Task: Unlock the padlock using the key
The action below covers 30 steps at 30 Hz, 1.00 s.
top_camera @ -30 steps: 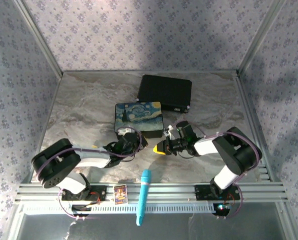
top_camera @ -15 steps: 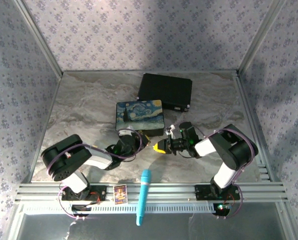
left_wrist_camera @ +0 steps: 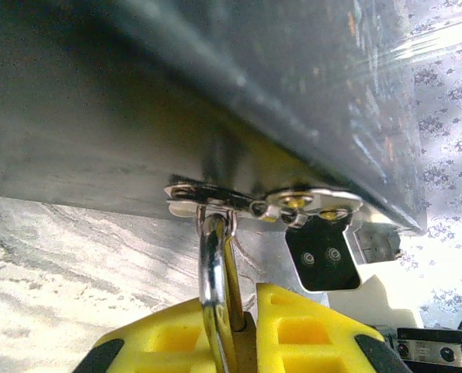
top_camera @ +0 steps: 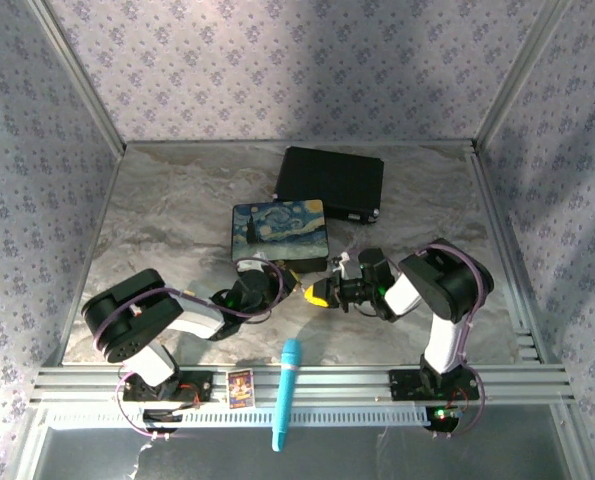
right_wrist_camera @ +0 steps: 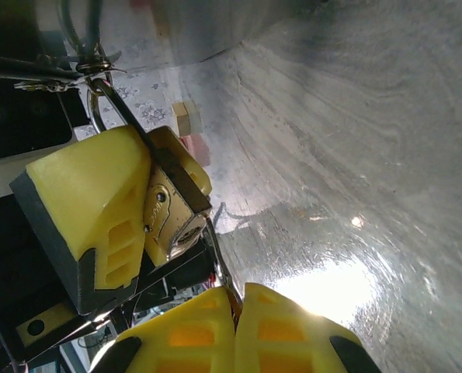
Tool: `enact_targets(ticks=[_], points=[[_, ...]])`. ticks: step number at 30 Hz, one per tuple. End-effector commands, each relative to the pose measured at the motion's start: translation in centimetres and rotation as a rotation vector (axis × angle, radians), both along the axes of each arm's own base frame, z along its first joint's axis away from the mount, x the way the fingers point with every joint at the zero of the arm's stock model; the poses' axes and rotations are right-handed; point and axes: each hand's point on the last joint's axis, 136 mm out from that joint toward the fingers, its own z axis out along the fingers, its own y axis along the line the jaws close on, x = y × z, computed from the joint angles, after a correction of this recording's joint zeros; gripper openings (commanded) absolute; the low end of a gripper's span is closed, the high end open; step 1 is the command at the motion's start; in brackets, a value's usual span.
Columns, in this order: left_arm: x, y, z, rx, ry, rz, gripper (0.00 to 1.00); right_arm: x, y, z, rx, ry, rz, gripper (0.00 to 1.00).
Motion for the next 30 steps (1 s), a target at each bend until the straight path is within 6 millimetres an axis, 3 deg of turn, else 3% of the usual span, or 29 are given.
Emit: enact_targets(ticks=[1, 15, 22, 30], points=[[-0.3, -2.3, 2.3, -0.134, 0.010, -0.057, 0.00, 0.6, 0.8, 2.1, 0.076, -0.064, 0.010, 0.00], [-0.4, -1.4, 1.7, -0.124, 0.019, -0.036, 0.00, 0.5, -0.4, 1.8, 0.076, -0.055, -0.017, 0.00], [-0.4, -2.2, 1.9, -0.142, 0.026, -0.053, 0.01, 0.3, 0.2, 2.1, 0.084, -0.069, -0.007, 0.00], [-0.8, -2.9, 2.9, -0.210, 0.027, -0.076, 0.00, 1.8, -0.1, 1.8, 0.087, -0.067, -0.054, 0.00]])
